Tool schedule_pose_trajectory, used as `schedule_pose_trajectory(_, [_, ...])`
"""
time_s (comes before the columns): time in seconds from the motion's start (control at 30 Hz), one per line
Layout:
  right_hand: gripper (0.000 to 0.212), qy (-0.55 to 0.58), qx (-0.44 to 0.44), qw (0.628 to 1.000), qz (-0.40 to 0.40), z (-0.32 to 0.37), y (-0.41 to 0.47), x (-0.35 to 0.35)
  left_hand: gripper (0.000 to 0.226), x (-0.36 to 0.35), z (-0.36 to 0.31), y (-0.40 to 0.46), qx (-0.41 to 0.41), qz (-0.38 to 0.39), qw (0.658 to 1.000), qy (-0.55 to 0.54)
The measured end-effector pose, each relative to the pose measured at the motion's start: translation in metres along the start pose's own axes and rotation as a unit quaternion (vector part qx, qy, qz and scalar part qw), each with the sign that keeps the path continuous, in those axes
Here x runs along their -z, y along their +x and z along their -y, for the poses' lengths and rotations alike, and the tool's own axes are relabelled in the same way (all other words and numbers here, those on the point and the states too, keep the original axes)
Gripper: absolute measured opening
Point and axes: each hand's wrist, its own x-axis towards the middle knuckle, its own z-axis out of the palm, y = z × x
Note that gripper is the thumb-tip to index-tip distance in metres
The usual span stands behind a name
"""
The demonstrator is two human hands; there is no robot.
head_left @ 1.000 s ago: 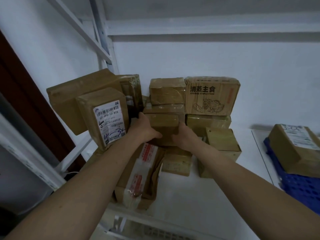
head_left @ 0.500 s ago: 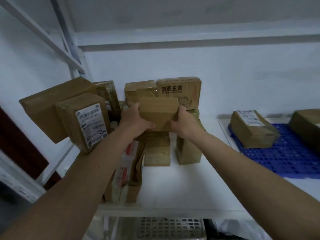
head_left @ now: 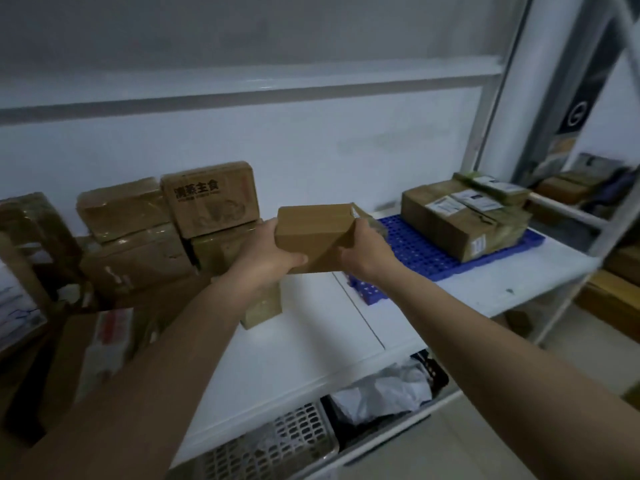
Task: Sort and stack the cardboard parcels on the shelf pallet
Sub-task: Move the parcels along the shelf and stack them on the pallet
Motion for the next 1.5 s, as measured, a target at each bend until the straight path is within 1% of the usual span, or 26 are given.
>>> schedule_pose_trajectory(0.1, [0.048, -0.006, -0.028, 0.999, -0.019, -0.029, -0.002, 0.024, 0.069, -0.032, -0.017, 0.003, -0.020, 0.026, 0.999, 0.018])
schedule_pose_trajectory(0.23, [0.038, -0.017, -0.057, 0.998, -0.027, -0.069, -0.003, 0.059, 0.068, -0.078, -0.043, 0.009, -0.035, 0.045, 0.998, 0.040])
schedule_pose_trajectory(0.3, [0.035, -0.024, -0.067, 0.997, -0.033, -0.090, -0.003, 0.080, 0.063, -0.104, -0.058, 0.012, -0.042, 0.055, 0.997, 0.032])
schedule_pose_trajectory(0.5, [0.041, -0.031, -0.105, 0.992, -0.053, -0.168, 0.007, 0.159, 0.056, -0.199, -0.115, 0.025, -0.044, 0.108, 0.993, 0.000])
schedule_pose_trajectory(0.67, [0.035, -0.027, -0.125, 0.990, -0.056, -0.242, 0.020, 0.221, 0.066, -0.281, -0.158, 0.039, -0.048, 0.132, 0.990, -0.016])
schedule_pose_trajectory(0.77, [0.041, -0.033, -0.132, 0.989, -0.051, -0.283, 0.025, 0.250, 0.077, -0.330, -0.179, 0.041, -0.038, 0.140, 0.989, -0.022])
schedule_pose_trajectory(0.9, [0.040, -0.033, -0.147, 0.987, -0.053, -0.331, 0.032, 0.281, 0.080, -0.386, -0.197, 0.043, -0.021, 0.149, 0.988, -0.039])
schedule_pose_trajectory(1.13, [0.044, 0.016, -0.173, 0.982, -0.080, -0.401, 0.061, 0.317, 0.083, -0.460, -0.219, 0.069, -0.008, 0.178, 0.981, -0.070])
schedule_pose_trajectory(1.17, [0.045, 0.029, -0.179, 0.980, -0.082, -0.410, 0.066, 0.320, 0.079, -0.469, -0.222, 0.074, -0.011, 0.183, 0.981, -0.069])
schedule_pose_trajectory(1.27, [0.047, 0.071, -0.196, 0.974, -0.091, -0.436, 0.085, 0.330, 0.056, -0.495, -0.230, 0.094, -0.036, 0.197, 0.978, -0.067])
schedule_pose_trajectory(1.4, [0.051, 0.144, -0.212, 0.961, -0.109, -0.463, 0.122, 0.343, 0.049, -0.524, -0.244, 0.132, -0.049, 0.187, 0.979, -0.058])
schedule_pose_trajectory(1.5, [0.051, 0.170, -0.208, 0.954, -0.132, -0.478, 0.161, 0.355, 0.034, -0.541, -0.256, 0.168, -0.064, 0.184, 0.980, -0.035])
